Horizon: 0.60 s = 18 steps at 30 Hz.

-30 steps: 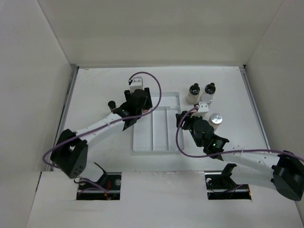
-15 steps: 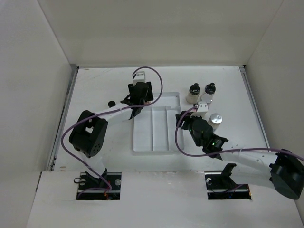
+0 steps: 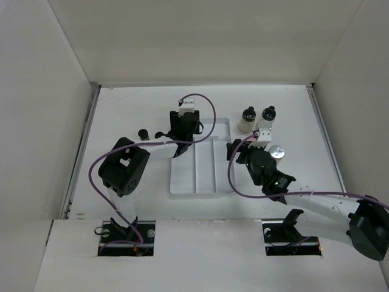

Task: Organize the condiment bottles

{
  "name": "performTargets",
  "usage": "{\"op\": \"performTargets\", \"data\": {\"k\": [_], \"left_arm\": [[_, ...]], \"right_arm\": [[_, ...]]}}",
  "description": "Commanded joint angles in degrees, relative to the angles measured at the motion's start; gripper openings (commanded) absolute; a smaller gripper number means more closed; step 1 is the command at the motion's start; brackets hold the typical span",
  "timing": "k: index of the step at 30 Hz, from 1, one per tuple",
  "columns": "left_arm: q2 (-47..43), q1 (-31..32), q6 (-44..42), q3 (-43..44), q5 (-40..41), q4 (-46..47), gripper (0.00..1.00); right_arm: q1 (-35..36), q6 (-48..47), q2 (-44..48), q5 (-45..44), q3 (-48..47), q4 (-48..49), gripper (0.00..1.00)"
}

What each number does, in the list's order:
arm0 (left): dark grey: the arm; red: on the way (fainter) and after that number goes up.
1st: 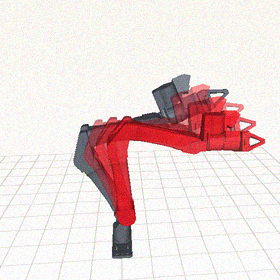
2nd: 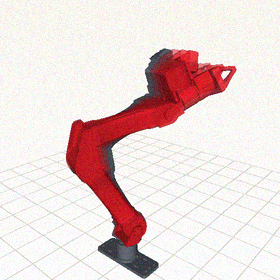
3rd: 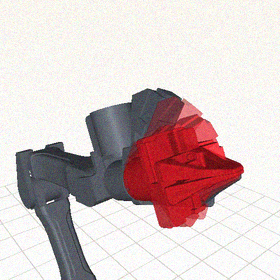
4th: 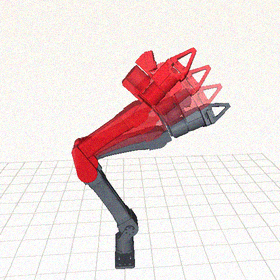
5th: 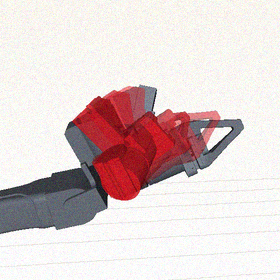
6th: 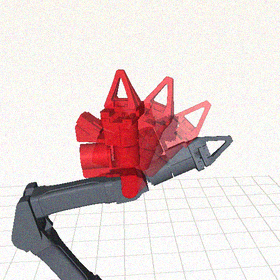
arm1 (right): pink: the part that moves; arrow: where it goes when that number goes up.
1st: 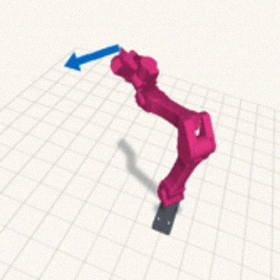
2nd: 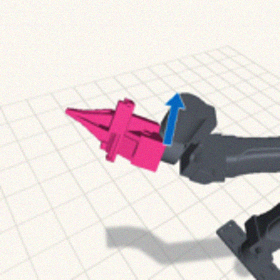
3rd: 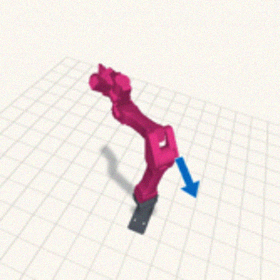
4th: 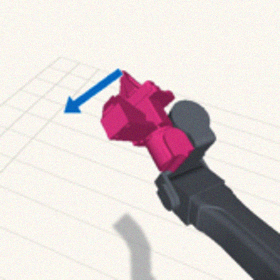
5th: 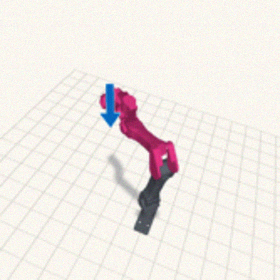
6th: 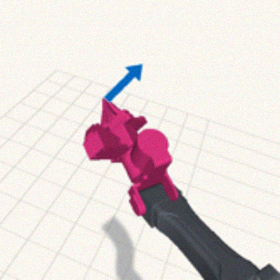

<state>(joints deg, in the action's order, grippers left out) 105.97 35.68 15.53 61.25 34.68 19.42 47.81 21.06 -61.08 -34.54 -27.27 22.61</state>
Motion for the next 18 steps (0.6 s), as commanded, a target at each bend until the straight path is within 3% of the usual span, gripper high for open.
{"op": "performTargets", "data": {"k": [1,5,8,13,18], "left_arm": [[-1.65,0.92,-2.08,-0.17,6.71,6.86,0.65],[-2.87,2.50,-2.08,-1.75,7.16,8.79,0.87],[-4.98,3.73,-2.17,-2.89,7.07,11.51,0.95],[-10.51,6.72,-3.22,-4.38,5.85,14.67,0.98],[-19.56,10.93,-2.09,-11.93,3.56,18.98,0.98]], "right_arm": [[-2.59,1.43,3.06,-2.28,-1.30,-1.68,0.85],[-7.15,3.90,3.34,-1.76,-4.01,-8.35,0.85],[-9.35,3.90,0.71,-1.75,-7.44,-13.72,0.84],[-11.64,3.11,-3.60,-2.28,-12.63,-20.23,0.83],[-14.28,1.88,-8.69,-1.41,-17.72,-25.24,0.77]]}}
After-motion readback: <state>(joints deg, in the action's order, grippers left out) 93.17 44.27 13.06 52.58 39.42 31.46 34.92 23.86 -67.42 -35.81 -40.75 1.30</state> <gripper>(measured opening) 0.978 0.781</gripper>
